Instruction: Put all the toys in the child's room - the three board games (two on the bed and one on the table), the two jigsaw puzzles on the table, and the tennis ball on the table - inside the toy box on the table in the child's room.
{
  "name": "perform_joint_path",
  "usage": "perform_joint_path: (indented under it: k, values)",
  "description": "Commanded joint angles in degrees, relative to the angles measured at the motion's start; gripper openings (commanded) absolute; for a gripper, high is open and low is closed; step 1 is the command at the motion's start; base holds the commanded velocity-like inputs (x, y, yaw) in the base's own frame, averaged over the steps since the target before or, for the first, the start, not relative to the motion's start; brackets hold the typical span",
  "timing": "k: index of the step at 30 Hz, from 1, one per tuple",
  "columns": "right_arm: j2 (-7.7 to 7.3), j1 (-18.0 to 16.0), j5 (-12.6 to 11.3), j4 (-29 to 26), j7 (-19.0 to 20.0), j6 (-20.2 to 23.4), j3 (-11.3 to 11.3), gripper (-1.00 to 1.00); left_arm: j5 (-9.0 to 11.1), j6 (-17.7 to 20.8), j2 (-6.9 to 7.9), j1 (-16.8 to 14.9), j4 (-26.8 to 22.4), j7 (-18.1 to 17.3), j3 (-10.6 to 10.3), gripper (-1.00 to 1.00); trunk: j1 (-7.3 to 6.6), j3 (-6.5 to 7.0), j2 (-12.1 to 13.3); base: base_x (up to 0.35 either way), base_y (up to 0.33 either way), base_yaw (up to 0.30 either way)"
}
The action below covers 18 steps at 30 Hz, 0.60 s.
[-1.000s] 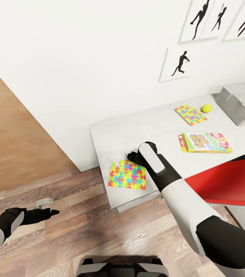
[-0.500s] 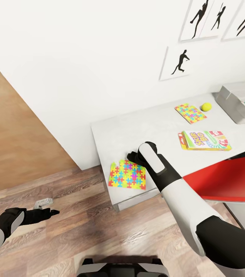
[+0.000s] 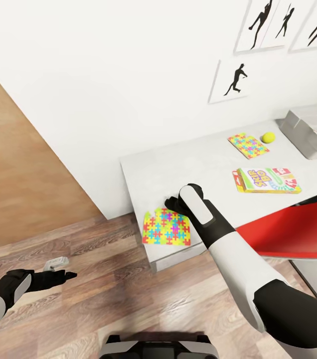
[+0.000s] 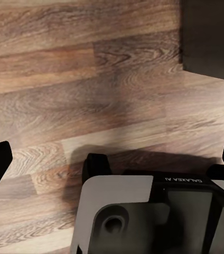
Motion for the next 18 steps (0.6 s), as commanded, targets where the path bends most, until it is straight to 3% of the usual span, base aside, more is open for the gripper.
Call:
perform_joint_path:
  k: [1,18]
  values:
    - [0.00,-0.02,-1.23,4.66,-0.42,-0.16,0.07,1.00,0.36,0.62,-0.01,-0.03,-0.02,-0.06,0.33,1.00,0.04,-0.09,-0.07,-0.028,0.060,0.000]
    - [0.00,-0.02,-1.23,4.66,-0.42,-0.16,0.11,1.00,0.36,0.49,-0.01,-0.04,-0.02,-0.11,0.32,1.00,0.04,-0.09,-0.07,-0.045,0.047,0.000]
